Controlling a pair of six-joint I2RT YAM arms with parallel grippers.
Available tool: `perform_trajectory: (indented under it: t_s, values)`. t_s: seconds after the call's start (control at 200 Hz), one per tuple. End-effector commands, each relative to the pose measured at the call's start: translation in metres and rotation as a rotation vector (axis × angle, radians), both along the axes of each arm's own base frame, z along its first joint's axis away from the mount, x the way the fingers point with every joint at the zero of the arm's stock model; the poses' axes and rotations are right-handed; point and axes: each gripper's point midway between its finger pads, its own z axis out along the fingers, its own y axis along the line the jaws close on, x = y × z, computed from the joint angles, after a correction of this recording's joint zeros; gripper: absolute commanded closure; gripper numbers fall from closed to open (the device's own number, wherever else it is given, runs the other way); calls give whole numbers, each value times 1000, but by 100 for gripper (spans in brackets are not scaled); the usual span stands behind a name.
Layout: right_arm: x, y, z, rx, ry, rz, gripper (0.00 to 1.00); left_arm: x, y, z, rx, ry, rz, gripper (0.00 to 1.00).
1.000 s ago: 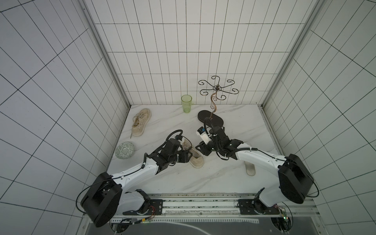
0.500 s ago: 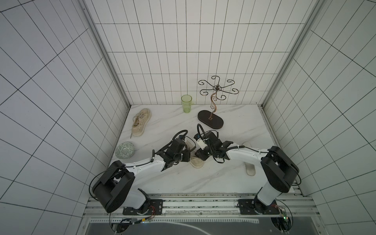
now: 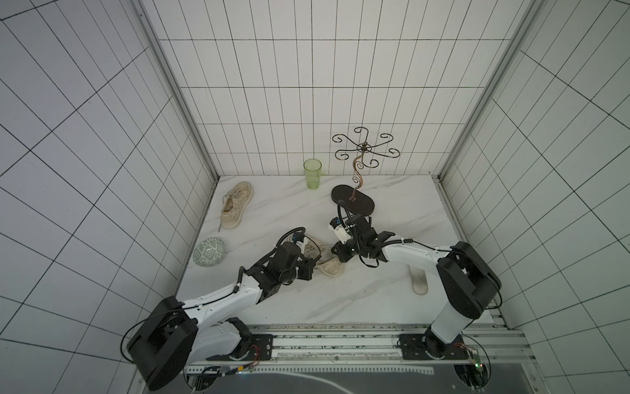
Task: Remove the insole from the shoe
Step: Adjust the shoe at the center of the board.
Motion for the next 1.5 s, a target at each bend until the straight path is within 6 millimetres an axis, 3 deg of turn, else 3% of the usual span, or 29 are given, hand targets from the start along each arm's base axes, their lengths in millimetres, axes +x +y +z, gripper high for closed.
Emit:
perform_trajectory:
  t_s: [0.0,0.15,0.29,0.37,0.44,0.515,0.7,0.855,1.004,1.049,1.304,1.494]
  values:
    - [54,-47,0,-90,-60,-178,100,-35,35,-54,174,163,-7,100]
    - [34,-34,-16,-22,30,-136,100,-33,26,-71,186,217,-25,100]
    - [28,-33,-13,-6,32,-130,100,-25,20,-77,192,224,-24,100]
    - [28,-30,-6,4,30,-125,92,-26,20,-82,196,234,-25,100]
    - [27,-26,-1,14,37,-109,80,-27,19,-85,194,241,-30,100]
    - [28,-22,12,23,25,-93,67,-26,17,-84,191,238,-34,100]
    - [33,-19,61,25,-54,-83,57,-21,12,-80,184,227,-41,100]
    - [28,-20,99,54,-101,-70,56,-18,9,-78,180,223,-48,100]
    - [15,0,123,124,-108,-6,64,-16,7,-74,170,214,-48,100]
    - [11,8,122,125,-103,17,68,-16,7,-74,170,211,-51,100]
    - [-16,34,71,42,5,101,89,-15,6,-72,166,205,-52,100]
    - [-21,33,42,-34,29,107,88,-15,7,-71,166,203,-47,100]
